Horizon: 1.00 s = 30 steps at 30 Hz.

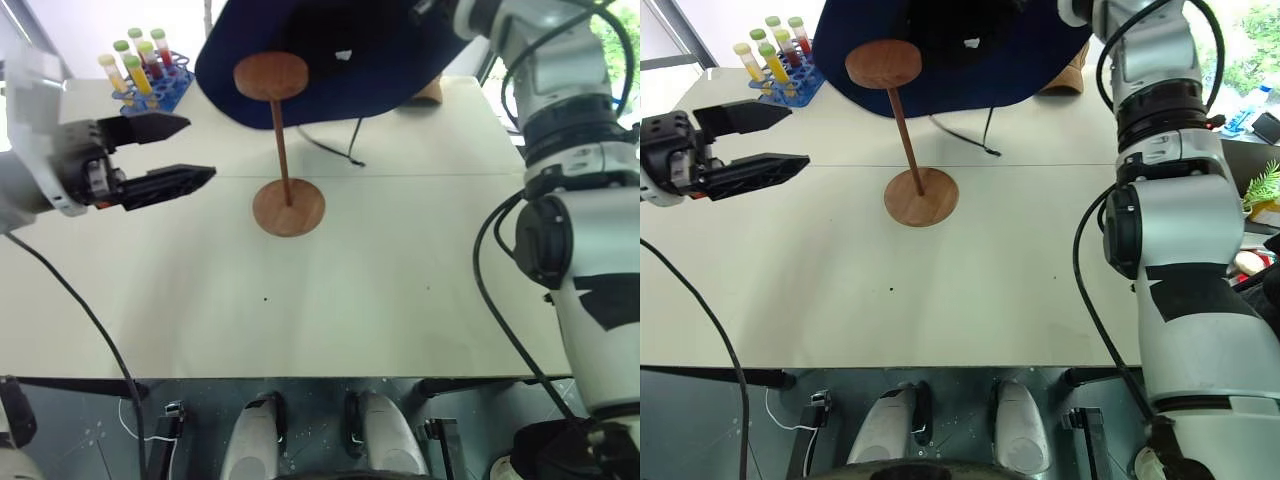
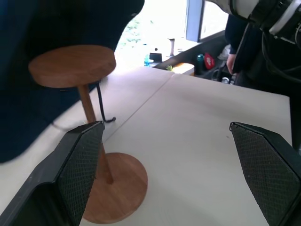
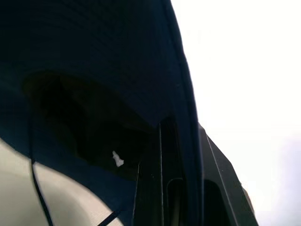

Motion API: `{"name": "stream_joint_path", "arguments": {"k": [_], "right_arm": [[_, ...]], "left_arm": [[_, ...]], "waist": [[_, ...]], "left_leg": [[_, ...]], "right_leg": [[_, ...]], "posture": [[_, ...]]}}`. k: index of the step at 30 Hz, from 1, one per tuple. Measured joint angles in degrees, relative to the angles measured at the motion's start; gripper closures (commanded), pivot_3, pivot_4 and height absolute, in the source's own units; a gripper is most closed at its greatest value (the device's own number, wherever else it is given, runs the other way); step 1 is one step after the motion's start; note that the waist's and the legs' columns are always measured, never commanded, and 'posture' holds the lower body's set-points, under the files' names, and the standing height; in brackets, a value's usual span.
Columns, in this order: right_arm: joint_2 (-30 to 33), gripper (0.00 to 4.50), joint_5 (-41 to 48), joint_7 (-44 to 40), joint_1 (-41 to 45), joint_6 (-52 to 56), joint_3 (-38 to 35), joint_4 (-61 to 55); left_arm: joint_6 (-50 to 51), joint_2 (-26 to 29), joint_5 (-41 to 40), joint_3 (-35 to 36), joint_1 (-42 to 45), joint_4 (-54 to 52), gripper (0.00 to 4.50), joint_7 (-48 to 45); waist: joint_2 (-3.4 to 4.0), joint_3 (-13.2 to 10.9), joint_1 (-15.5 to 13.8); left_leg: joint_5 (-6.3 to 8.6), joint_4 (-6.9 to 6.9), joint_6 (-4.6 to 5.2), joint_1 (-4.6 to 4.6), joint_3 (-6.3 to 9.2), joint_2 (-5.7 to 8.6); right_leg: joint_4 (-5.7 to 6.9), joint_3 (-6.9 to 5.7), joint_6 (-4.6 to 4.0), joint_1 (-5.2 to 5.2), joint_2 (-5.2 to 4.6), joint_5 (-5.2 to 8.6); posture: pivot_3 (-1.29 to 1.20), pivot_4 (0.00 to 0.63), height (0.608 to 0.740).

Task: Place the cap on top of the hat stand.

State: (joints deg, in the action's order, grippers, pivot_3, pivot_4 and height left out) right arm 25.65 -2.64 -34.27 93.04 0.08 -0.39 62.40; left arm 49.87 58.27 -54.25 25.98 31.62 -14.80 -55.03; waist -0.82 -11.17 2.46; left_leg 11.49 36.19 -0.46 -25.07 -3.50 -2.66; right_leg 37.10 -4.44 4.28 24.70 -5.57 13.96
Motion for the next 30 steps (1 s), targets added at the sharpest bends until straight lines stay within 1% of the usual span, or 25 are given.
{"name": "stream_joint_path", "arguments": {"k": [3, 6, 9, 11, 16, 20, 25, 30], "right_arm": [[-0.76, 4.46, 0.47, -0.61, -0.37, -1.18, -0.01, -3.25], [-0.89, 4.46, 1.18, -0.79, -4.81, -2.01, -0.04, -11.51], [-1.57, 4.46, 2.38, -0.39, -13.96, -1.15, -0.11, -23.9], [-2.23, 4.46, 2.64, 0.68, -19.03, -0.09, -0.1, -30.37], [-3.29, 4.46, 2.14, 5.82, -30.18, 0.2, -0.13, -46.5], [-2.79, 4.46, -2.28, 11.31, -38.94, -9.58, -0.12, -55.99], [-2.19, 4.46, -6.87, 14.89, -44.72, -17.58, 0.64, -62.36], [-1.83, 4.46, -11.4, 14.98, -50.26, -23.34, 5.32, -61.87]], "left_arm": [[1.32, 0.29, -1.58, 4.38, -1.32, -0.13, 0.0, 2.5], [3.32, 0.62, -3.78, 10.12, -3.07, -0.67, 0.0, 5.3], [5.02, 2.03, -5.15, 15.86, -6.68, -1.43, 0.0, 6.95], [5.63, 2.49, -5.3, 17.91, -7.83, -1.53, 0.0, 7.51], [6.08, 4.51, -6.57, 18.89, -8.44, -1.51, 0.0, 7.97], [6.07, 5.32, -6.73, 18.96, -8.61, -0.67, 0.0, 7.91], [5.81, 6.5, -6.69, 17.6, -8.05, 1.17, 0.0, 7.45], [4.84, 6.78, -6.33, 15.12, -6.1, 3.08, 0.0, 6.57]], "waist": [[0.0, 0.0, 0.01], [-0.04, 0.03, -0.05], [-0.07, 0.04, -0.11], [-0.06, 0.04, -0.2], [-0.07, 0.04, -0.3], [-0.07, 0.04, -0.38], [-0.07, 0.04, -0.09], [-0.11, 0.06, -0.03]], "left_leg": [[-0.01, -0.01, -0.02, -0.07, 0.0, -0.01], [-0.03, 0.02, -0.05, -0.08, 0.01, -0.03], [-0.07, 0.04, -0.12, -0.07, 0.04, -0.04], [-0.11, 0.05, -0.2, -0.08, 0.05, -0.03], [-0.13, 0.04, -0.23, -0.08, 0.06, -0.04], [-0.13, 0.03, -0.24, -0.08, 0.05, -0.03], [-0.18, 0.02, -0.32, -0.04, 0.06, -0.04], [-0.19, 0.03, -0.33, 0.0, 0.07, -0.05]], "right_leg": [[0.0, 0.0, 0.0, 0.06, 0.0, 0.0], [0.01, 0.0, 0.0, 0.06, 0.0, 0.0], [0.04, -0.01, 0.0, 0.04, -0.01, 0.0], [0.07, -0.02, -0.02, 0.06, -0.01, -0.02], [0.06, -0.02, -0.03, 0.06, 0.0, -0.02], [0.03, -0.02, -0.03, 0.07, 0.0, -0.02], [0.05, -0.02, -0.04, 0.06, 0.02, -0.02], [0.04, -0.02, -0.05, 0.02, 0.04, -0.02]], "posture": [[0.0, 0.15, 0.74], [0.0, 0.15, 0.74], [0.0, 0.15, 0.74], [0.0, 0.15, 0.74], [0.0, 0.15, 0.74], [0.0, 0.15, 0.74], [0.0, 0.15, 0.74], [0.0, 0.15, 0.74]]}}
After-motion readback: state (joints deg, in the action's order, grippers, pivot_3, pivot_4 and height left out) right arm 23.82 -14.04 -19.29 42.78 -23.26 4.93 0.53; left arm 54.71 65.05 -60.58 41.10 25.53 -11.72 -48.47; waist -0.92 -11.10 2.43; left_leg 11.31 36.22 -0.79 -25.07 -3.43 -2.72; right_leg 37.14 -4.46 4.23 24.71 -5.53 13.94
